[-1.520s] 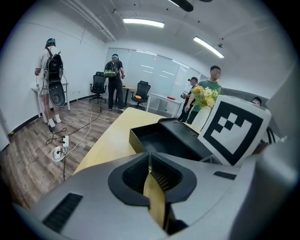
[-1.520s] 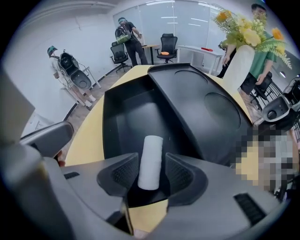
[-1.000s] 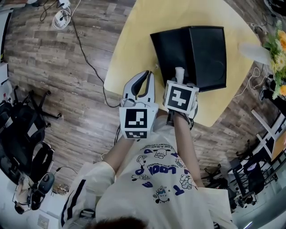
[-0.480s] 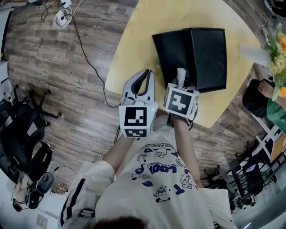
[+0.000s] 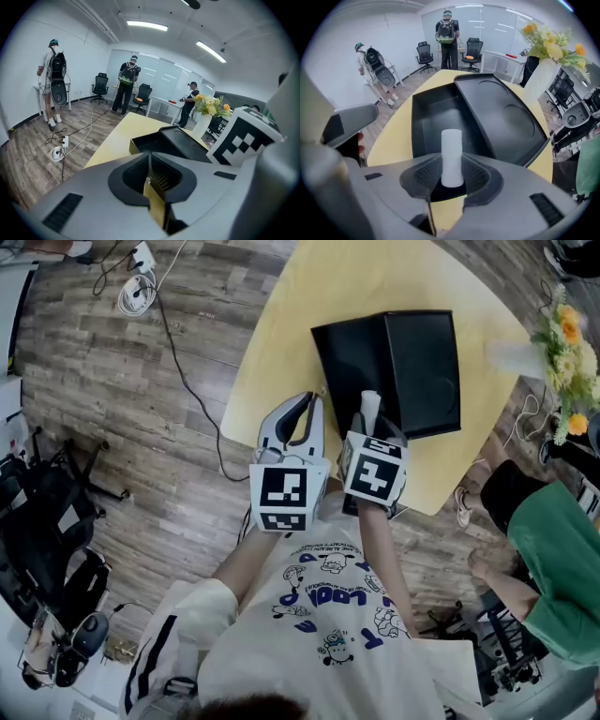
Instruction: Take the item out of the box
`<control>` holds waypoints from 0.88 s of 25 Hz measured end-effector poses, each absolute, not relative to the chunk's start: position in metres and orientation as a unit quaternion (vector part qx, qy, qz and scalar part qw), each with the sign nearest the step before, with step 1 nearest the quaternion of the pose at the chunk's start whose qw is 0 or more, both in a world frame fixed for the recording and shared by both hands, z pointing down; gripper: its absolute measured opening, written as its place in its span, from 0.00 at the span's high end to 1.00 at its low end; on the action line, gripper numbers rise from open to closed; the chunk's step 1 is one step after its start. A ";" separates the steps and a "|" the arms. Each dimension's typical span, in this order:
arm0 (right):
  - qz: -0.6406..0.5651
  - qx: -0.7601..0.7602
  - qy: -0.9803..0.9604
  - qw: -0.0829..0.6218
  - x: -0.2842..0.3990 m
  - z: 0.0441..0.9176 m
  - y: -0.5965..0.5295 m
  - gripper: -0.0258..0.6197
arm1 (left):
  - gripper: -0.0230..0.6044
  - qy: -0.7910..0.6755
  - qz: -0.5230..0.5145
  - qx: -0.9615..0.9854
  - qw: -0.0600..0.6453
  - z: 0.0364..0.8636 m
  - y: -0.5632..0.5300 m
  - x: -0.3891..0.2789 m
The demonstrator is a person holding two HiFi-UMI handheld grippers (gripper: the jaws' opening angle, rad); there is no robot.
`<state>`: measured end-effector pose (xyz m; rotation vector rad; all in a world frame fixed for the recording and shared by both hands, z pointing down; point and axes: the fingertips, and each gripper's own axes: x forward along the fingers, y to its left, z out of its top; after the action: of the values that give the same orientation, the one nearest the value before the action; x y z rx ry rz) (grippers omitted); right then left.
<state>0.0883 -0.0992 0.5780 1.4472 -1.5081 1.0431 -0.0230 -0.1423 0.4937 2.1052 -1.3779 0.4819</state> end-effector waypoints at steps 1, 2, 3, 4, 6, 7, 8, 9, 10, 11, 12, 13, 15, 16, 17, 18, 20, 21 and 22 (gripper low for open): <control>0.409 0.573 -0.598 0.384 0.088 0.573 -0.101 0.74 | 0.92 -0.515 0.178 0.789 0.284 0.490 -0.143 -0.022; 0.407 0.576 -0.602 0.375 0.088 0.568 -0.103 0.74 | 0.92 -0.514 0.176 0.791 0.281 0.487 -0.143 -0.021; 0.404 0.579 -0.606 0.367 0.087 0.562 -0.105 0.74 | 0.92 -0.513 0.174 0.793 0.278 0.483 -0.144 -0.019; 0.399 0.582 -0.611 0.358 0.087 0.555 -0.108 0.74 | 0.92 -0.512 0.171 0.795 0.275 0.479 -0.145 -0.018; 0.389 0.590 -0.622 0.338 0.087 0.542 -0.114 0.74 | 0.92 -0.512 0.166 0.799 0.268 0.471 -0.147 -0.015; 0.383 0.594 -0.627 0.328 0.088 0.536 -0.116 0.74 | 0.92 -0.512 0.163 0.801 0.264 0.467 -0.148 -0.014; 0.376 0.598 -0.633 0.317 0.089 0.530 -0.119 0.74 | 0.92 -0.512 0.161 0.803 0.260 0.463 -0.148 -0.012; 0.371 0.600 -0.638 0.308 0.089 0.524 -0.120 0.74 | 0.92 -0.511 0.159 0.805 0.256 0.459 -0.148 -0.011; 0.367 0.601 -0.643 0.300 0.089 0.519 -0.122 0.74 | 0.92 -0.511 0.157 0.806 0.253 0.455 -0.148 -0.009; 0.364 0.602 -0.647 0.294 0.089 0.514 -0.123 0.74 | 0.92 -0.511 0.155 0.808 0.250 0.452 -0.149 -0.008; 0.360 0.604 -0.650 0.288 0.089 0.509 -0.124 0.74 | 0.92 -0.511 0.153 0.809 0.246 0.448 -0.149 -0.007; 0.356 0.605 -0.654 0.281 0.090 0.504 -0.126 0.74 | 0.92 -0.511 0.151 0.811 0.241 0.443 -0.151 -0.005; 0.344 0.610 -0.663 0.266 0.092 0.493 -0.132 0.74 | 0.92 -0.512 0.146 0.815 0.229 0.434 -0.154 -0.002; 0.337 0.612 -0.667 0.258 0.092 0.487 -0.135 0.74 | 0.92 -0.512 0.144 0.817 0.224 0.430 -0.156 0.000; 0.331 0.614 -0.671 0.250 0.093 0.481 -0.138 0.74 | 0.92 -0.513 0.141 0.818 0.219 0.426 -0.158 0.000; 0.324 0.617 -0.676 0.242 0.093 0.474 -0.140 0.74 | 0.92 -0.514 0.138 0.819 0.216 0.422 -0.159 0.001; 0.310 0.622 -0.683 0.226 0.093 0.462 -0.145 0.74 | 0.92 -0.517 0.131 0.820 0.209 0.413 -0.160 0.002; 0.302 0.624 -0.686 0.219 0.093 0.456 -0.146 0.74 | 0.92 -0.518 0.127 0.820 0.206 0.409 -0.160 0.003; 0.295 0.627 -0.689 0.213 0.094 0.450 -0.148 0.74 | 0.92 -0.519 0.124 0.821 0.203 0.405 -0.160 0.004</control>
<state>0.0938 -0.1481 0.4503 1.7390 -1.9120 0.8196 0.0035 -0.1602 0.4051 2.2911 -1.4481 0.3453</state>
